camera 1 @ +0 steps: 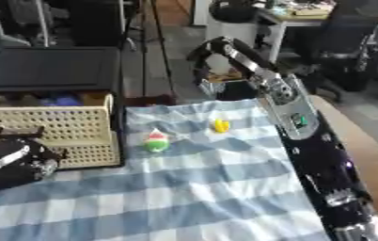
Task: Pick up objects from table and place into drawer.
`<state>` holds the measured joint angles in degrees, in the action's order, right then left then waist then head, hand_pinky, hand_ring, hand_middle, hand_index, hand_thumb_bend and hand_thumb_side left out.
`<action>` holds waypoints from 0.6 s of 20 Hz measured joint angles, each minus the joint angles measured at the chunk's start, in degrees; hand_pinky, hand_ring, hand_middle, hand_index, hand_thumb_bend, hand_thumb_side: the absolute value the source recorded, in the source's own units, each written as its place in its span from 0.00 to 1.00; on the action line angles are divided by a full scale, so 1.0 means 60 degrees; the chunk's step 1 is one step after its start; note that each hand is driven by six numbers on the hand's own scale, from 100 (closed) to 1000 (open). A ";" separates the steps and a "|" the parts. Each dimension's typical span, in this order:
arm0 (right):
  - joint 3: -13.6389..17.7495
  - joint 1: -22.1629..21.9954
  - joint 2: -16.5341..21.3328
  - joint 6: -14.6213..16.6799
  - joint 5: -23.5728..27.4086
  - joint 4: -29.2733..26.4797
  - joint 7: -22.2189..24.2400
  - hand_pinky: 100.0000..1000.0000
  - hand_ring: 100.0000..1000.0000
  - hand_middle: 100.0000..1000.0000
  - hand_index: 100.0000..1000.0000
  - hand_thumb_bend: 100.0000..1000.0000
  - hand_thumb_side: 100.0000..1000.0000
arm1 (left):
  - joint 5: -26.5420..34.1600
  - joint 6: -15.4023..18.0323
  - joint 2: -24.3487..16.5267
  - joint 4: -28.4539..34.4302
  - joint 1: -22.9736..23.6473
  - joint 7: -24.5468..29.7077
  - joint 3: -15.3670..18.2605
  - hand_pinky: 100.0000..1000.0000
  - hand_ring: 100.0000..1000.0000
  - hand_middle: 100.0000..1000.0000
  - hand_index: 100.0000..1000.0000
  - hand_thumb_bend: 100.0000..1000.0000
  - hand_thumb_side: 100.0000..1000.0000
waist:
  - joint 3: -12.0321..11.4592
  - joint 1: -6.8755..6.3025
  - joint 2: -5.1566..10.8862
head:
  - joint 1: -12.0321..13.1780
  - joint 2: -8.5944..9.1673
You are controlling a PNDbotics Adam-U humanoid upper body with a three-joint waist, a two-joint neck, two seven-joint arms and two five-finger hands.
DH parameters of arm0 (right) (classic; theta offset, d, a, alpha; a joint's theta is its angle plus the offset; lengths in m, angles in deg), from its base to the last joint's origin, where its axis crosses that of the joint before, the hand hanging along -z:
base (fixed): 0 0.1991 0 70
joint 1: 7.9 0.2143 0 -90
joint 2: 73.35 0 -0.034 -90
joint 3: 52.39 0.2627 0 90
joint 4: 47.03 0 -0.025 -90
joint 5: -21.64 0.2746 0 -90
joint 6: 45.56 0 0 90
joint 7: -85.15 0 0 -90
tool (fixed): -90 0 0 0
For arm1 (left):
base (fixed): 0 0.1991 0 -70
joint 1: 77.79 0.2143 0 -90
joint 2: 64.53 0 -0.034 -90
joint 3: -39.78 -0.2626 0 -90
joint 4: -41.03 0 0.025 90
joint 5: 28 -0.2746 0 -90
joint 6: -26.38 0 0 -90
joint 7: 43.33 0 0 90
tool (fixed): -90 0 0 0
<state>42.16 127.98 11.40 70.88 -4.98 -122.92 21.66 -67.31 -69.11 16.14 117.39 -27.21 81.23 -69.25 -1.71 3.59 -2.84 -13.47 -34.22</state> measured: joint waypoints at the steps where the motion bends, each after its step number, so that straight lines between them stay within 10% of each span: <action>1: -0.0001 0.0000 -0.0013 0.0008 0.0005 0.0000 0.0011 0.83 0.62 0.45 0.71 0.00 0.21 | 0.0002 -0.0016 0.0042 -0.0187 -0.0050 -0.0017 0.0050 0.49 0.51 0.55 0.73 0.01 1.00 | 0.0039 0.0000 -0.0007 | 0.0011 0.0014; 12: -0.0007 0.0095 -0.0437 0.0049 -0.0078 0.0003 0.0216 0.84 0.63 0.45 0.72 0.00 0.20 | 0.0364 -0.0122 0.0444 -0.1979 -0.0608 -0.0544 0.0618 0.36 0.33 0.36 0.63 0.00 1.00 | 0.0452 -0.0065 -0.0059 | 0.0133 0.0092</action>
<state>42.12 128.56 8.78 71.18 -5.45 -122.91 22.96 -65.12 -69.84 18.80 105.52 -30.86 77.97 -65.55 1.00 3.20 -3.19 -12.67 -33.67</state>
